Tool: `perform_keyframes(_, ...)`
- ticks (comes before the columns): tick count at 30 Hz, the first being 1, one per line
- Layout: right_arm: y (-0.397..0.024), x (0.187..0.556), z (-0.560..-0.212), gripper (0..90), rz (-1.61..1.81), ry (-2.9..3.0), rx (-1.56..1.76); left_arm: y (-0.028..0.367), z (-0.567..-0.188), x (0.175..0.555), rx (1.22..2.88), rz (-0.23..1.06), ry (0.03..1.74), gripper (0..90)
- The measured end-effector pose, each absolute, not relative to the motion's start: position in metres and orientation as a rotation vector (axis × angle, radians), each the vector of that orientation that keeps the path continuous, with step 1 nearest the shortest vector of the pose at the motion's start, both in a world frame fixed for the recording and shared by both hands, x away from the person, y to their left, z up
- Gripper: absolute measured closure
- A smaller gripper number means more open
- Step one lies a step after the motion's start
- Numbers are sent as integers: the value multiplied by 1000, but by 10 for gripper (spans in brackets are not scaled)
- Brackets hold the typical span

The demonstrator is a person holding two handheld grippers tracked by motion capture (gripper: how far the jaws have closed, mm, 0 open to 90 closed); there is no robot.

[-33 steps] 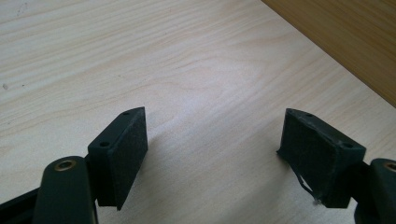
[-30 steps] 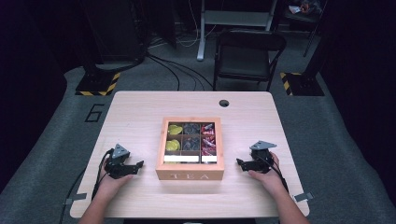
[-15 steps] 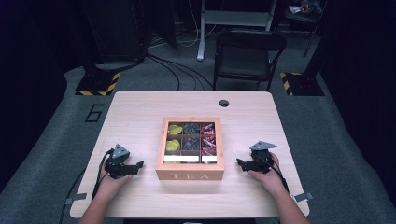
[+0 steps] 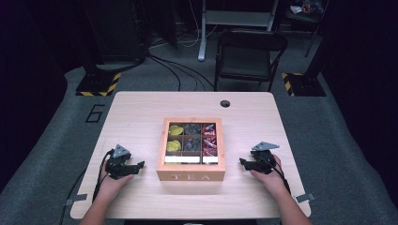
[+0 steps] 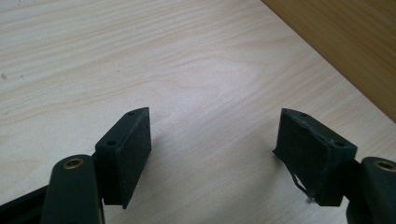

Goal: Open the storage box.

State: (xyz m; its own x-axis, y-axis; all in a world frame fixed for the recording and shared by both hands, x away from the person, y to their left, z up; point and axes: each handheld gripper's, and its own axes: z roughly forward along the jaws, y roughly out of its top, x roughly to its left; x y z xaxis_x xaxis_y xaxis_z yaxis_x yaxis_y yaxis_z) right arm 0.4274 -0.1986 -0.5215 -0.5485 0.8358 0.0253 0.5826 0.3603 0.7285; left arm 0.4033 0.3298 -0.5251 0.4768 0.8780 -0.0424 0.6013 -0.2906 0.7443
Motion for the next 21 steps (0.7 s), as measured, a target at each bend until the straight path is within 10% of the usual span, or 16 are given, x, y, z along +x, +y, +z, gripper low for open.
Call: perform_keyframes(21, -182, 399, -485, 471, 1129, 2276, 1082, 319, -483, 380, 1944, 448, 1146, 347)
